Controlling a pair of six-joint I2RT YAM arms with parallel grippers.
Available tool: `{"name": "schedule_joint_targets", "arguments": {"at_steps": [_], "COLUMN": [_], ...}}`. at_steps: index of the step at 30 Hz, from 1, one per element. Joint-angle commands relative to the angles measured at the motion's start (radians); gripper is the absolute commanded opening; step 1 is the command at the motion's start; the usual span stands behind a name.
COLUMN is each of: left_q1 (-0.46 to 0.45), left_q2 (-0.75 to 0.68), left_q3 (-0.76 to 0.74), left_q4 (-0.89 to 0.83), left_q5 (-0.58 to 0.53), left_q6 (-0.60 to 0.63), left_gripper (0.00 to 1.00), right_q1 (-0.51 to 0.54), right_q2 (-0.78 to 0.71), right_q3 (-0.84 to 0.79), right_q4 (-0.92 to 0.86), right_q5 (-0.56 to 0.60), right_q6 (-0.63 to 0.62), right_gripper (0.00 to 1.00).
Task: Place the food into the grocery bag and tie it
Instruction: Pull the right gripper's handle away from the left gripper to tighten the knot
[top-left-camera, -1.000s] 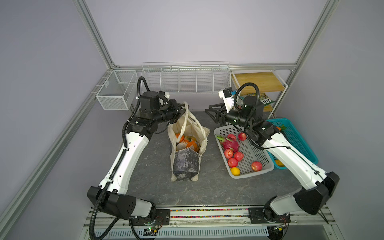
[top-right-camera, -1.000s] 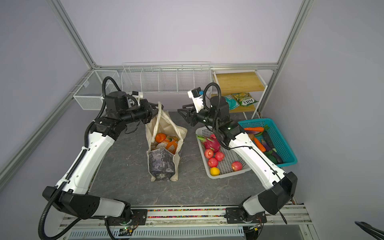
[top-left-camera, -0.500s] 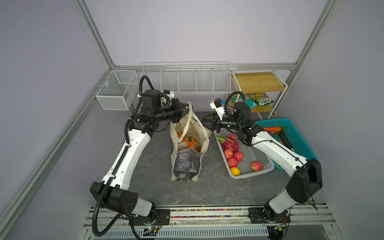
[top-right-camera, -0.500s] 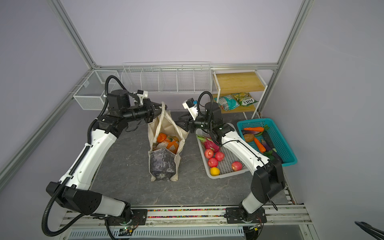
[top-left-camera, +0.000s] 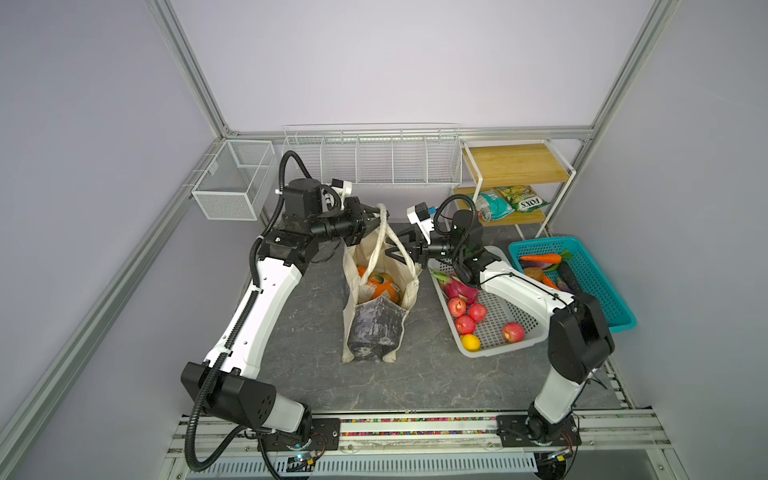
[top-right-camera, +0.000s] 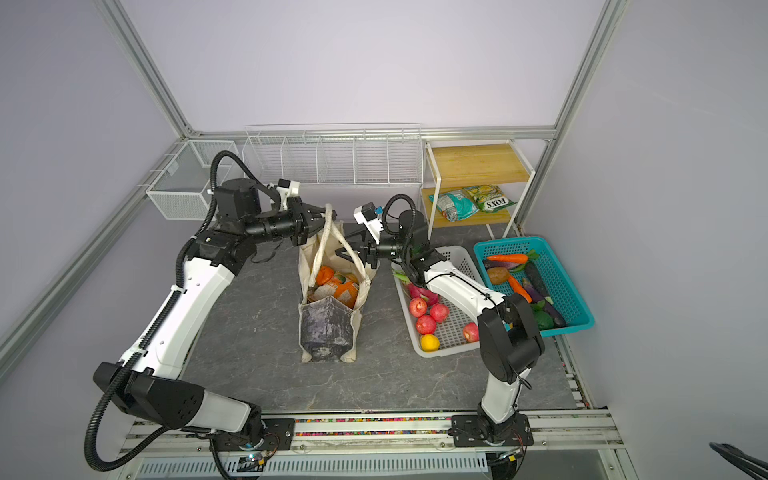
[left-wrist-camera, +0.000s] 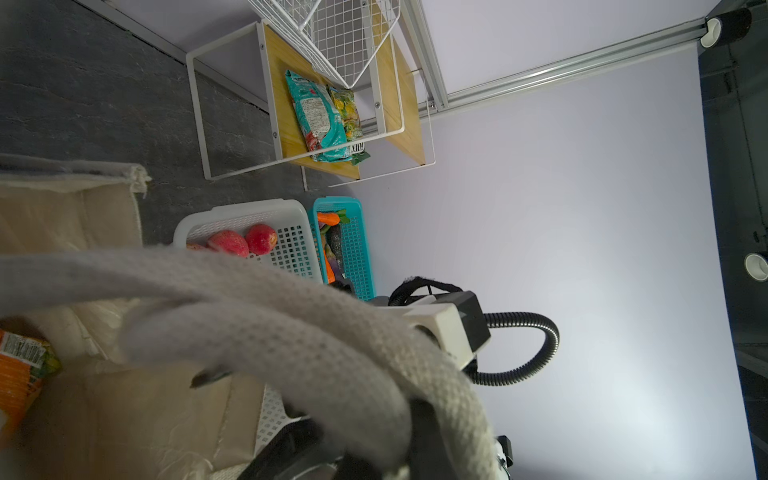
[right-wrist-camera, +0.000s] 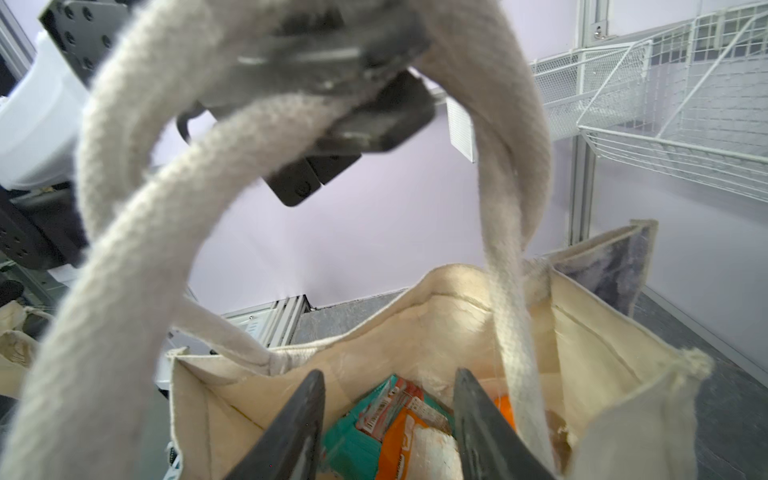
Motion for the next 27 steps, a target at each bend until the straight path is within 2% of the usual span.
{"name": "schedule_joint_targets", "arguments": {"at_steps": [1, 7, 10, 13, 15, 27], "left_q1": [-0.001, 0.005, 0.01, 0.012, 0.013, 0.013], "left_q2": [0.003, 0.008, 0.009, 0.01, 0.006, 0.003], "left_q3": [-0.006, -0.021, -0.032, -0.043, -0.051, -0.08], "left_q4": [0.071, 0.075, 0.081, 0.084, 0.086, 0.083], "left_q5": [0.034, 0.041, 0.045, 0.046, 0.046, 0.037], "left_q6": [0.006, 0.009, 0.009, 0.011, 0.012, 0.025], "left_gripper": [0.0, 0.0, 0.0, 0.0, 0.0, 0.0], "right_q1": [0.02, 0.037, 0.037, 0.034, 0.037, 0.089], "right_q2": [-0.03, -0.057, -0.059, -0.024, 0.006, 0.019], "right_q3": [-0.003, -0.037, -0.074, -0.121, -0.125, -0.103], "right_q4": [0.098, 0.187, 0.324, 0.594, 0.686, 0.708], "right_q5": [-0.021, 0.04, 0.077, 0.132, 0.158, 0.189], "right_q6": [0.059, 0.172, 0.299, 0.503, 0.606, 0.698], "right_gripper": [0.53, 0.54, 0.54, 0.54, 0.53, 0.66]}}
